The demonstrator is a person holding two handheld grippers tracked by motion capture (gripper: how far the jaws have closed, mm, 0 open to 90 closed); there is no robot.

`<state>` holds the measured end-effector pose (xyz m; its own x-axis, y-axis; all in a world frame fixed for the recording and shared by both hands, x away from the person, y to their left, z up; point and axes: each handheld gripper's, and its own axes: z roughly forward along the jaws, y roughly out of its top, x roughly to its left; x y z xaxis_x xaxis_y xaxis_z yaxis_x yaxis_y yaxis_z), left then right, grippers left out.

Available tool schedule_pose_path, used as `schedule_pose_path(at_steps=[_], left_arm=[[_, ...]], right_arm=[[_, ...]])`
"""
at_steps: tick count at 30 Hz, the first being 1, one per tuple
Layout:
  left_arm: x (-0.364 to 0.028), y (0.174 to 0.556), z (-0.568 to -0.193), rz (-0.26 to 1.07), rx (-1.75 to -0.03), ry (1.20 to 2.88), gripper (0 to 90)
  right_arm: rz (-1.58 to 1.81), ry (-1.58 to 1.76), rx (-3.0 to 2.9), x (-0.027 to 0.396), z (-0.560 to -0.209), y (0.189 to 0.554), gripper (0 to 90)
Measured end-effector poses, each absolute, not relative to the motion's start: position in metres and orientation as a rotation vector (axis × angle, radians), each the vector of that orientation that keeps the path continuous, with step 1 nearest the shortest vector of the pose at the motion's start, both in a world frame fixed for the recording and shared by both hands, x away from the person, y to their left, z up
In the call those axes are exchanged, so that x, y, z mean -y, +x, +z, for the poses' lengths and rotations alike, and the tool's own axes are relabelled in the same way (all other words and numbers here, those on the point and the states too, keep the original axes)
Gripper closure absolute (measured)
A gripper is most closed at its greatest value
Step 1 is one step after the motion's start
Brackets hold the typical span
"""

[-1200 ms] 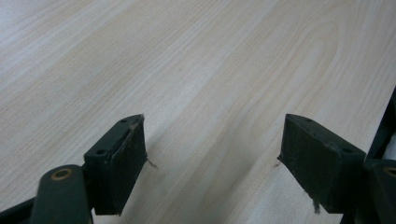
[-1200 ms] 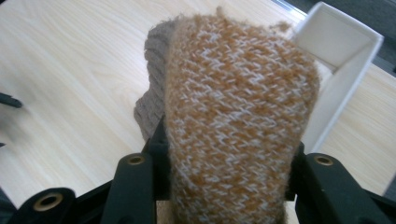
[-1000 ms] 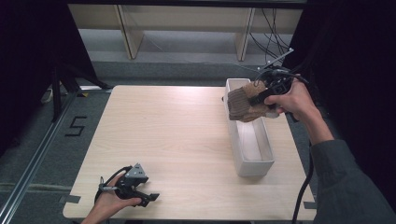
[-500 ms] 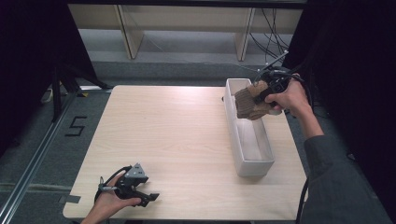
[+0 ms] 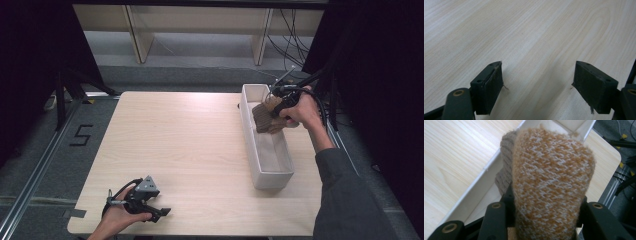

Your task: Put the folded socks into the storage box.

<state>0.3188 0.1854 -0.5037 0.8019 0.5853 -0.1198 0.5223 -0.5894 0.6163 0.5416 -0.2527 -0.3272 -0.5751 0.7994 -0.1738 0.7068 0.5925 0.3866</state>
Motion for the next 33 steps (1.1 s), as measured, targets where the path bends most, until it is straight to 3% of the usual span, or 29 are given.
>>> schedule_pose_path(at_steps=[13, 33], left_arm=[[-0.185, 0.318, -0.505, 0.118, -0.824, 2.324, 22.9], [-0.184, 0.318, -0.504, 0.112, -0.814, 2.328, 23.3]], right_arm=[[0.319, 1.162, -2.503, 0.245, -0.353, 0.540, 54.9], [0.225, 0.749, -2.699, 0.226, -0.380, 0.490, 51.2]])
